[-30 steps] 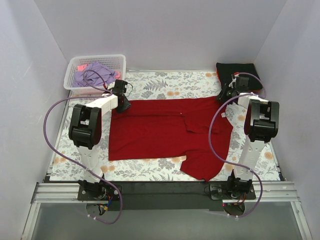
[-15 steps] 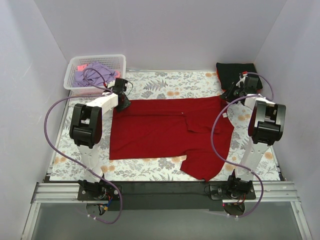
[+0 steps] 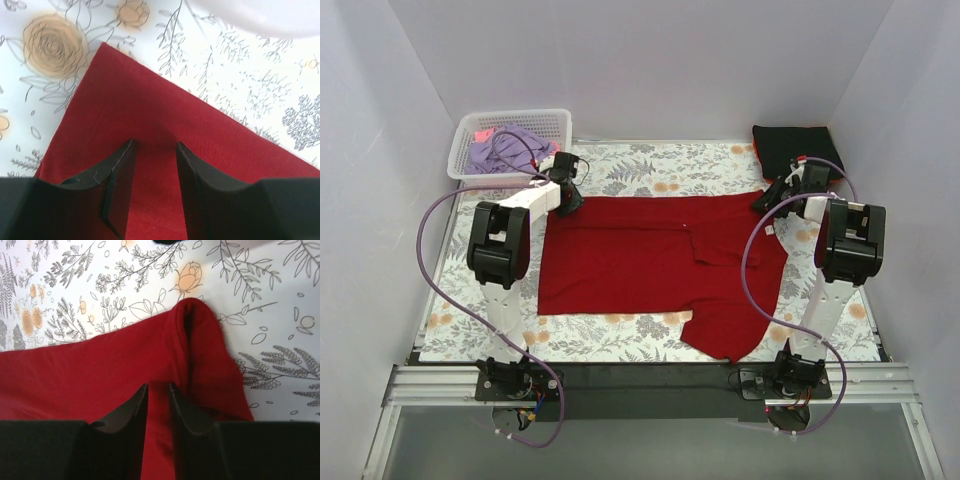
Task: Fold and stack the t-shirts
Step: Fold the tshirt
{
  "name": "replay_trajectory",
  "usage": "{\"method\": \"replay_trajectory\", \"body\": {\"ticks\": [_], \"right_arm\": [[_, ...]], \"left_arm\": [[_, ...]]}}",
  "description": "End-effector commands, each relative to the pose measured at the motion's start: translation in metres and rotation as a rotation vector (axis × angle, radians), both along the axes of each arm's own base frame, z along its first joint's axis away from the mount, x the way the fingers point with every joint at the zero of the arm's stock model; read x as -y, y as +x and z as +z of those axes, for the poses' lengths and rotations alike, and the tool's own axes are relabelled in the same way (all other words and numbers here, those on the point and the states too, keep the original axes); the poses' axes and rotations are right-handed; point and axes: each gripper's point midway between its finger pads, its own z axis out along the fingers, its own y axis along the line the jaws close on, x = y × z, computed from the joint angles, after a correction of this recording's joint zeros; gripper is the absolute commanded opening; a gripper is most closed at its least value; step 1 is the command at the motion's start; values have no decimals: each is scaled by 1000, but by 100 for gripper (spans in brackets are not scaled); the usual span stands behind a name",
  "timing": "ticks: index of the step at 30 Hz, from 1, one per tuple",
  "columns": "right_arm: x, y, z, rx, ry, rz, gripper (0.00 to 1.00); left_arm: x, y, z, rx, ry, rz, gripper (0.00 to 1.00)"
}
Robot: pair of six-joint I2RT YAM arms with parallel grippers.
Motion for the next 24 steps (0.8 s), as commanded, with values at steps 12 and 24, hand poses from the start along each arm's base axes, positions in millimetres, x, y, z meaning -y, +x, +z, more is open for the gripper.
{"method": "replay_trajectory", "body": {"ticks": [12, 24], "right_arm": [[21, 51, 26, 95, -72, -10, 33], [-6, -68, 74, 91, -28, -28, 34]], "left_arm": [[0, 37, 6, 33, 35, -6, 41], [68, -26, 116, 183, -88, -175, 48]]}}
